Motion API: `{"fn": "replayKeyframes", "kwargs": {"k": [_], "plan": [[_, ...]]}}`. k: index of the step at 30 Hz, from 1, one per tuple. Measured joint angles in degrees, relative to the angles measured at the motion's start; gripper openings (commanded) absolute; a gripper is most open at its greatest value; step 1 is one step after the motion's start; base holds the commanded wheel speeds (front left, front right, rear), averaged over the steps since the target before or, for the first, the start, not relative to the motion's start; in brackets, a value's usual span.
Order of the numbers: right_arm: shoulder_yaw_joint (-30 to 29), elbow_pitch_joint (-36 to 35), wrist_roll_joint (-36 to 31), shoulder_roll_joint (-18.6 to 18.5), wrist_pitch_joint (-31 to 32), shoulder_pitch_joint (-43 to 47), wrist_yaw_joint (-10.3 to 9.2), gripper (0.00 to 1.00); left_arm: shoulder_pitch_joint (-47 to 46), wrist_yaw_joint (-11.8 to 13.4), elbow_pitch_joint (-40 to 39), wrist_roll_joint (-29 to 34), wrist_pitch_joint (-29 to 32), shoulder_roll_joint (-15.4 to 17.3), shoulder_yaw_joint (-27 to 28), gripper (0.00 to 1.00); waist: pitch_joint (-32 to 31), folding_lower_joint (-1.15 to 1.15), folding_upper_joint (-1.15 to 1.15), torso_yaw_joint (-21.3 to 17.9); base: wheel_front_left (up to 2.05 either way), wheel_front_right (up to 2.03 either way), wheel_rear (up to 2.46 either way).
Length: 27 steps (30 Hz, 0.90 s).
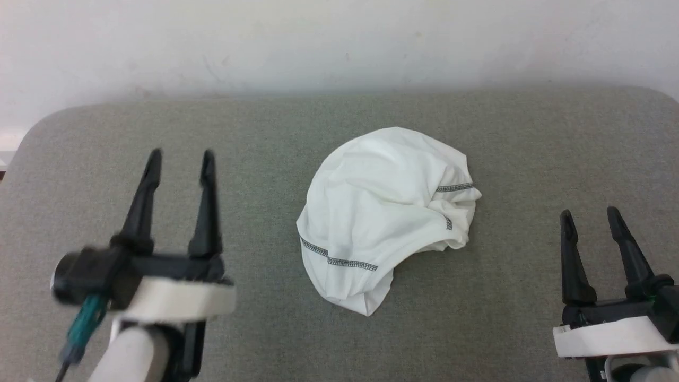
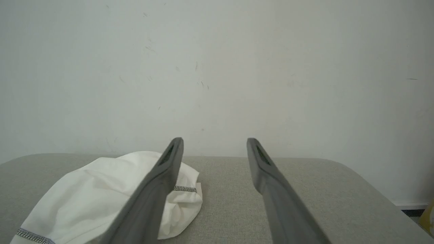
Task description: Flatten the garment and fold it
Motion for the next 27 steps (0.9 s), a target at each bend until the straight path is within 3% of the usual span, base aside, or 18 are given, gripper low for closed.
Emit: {"fn": "replayKeyframes", "kwargs": {"k": [3,6,15,27], "plan": [[-0.04,0.26,0.08,-0.01,-0.01,0.41,0.0,1.0,8.64,0.7,-5.7,5.78,0.01,-0.83,4.9,1.0,0.07,0.01,0.0,0.35,0.0,0.0,0.0],[-0.18,0.75,0.29,-0.01,-0.04,0.87,0.0,1.0,16.74,0.41,-6.12,9.67,0.01,-1.59,7.16,1.0,0.05,0.0,0.0,0.88,0.0,0.0,0.0],[-1.68,1.3,-0.46,0.0,2.26,0.0,-0.01,1.0,20.98,-5.94,-5.19,11.83,0.01,-8.34,11.84,1.0,0.14,0.0,0.0,3.53,0.0,0.0,0.0],[-1.57,1.3,-7.8,-0.45,22.21,-15.61,0.0,1.0,17.92,-13.4,-3.32,14.7,0.01,-15.15,15.71,1.0,5.55,0.02,0.0,4.75,0.0,0.0,0.0]]}}
